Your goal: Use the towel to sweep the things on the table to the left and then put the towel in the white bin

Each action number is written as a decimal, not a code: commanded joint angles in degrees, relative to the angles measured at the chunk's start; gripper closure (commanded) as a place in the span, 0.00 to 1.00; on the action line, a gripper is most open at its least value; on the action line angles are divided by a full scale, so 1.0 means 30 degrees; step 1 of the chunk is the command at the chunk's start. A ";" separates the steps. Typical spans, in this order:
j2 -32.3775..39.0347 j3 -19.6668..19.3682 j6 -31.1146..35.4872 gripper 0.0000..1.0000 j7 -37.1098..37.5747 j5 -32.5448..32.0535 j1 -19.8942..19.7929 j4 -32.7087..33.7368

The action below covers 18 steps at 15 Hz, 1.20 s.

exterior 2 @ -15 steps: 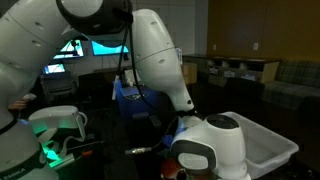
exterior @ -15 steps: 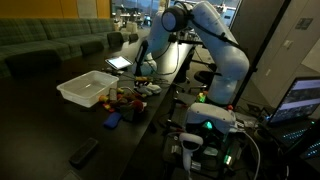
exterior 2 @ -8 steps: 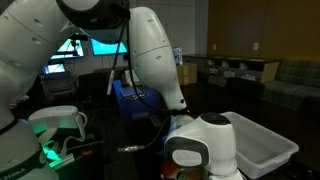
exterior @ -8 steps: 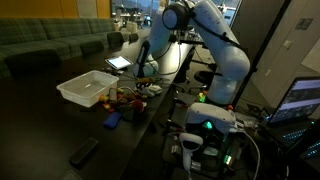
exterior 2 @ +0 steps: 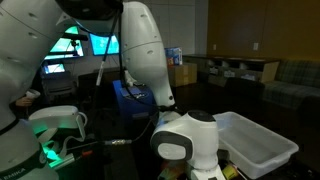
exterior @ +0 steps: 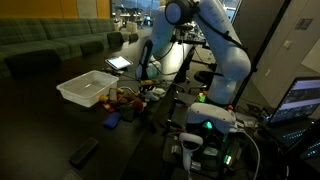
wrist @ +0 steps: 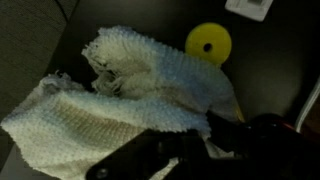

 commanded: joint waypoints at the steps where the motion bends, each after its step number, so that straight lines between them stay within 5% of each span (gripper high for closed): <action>1: -0.0210 0.1627 -0.0764 0.91 0.0045 0.0207 -0.0149 -0.0742; 9: -0.0853 0.4982 -0.2046 0.91 0.1435 0.3059 -0.0397 -0.0795; 18: -0.0578 0.6351 -0.2590 0.91 0.2020 0.4508 0.0028 0.0947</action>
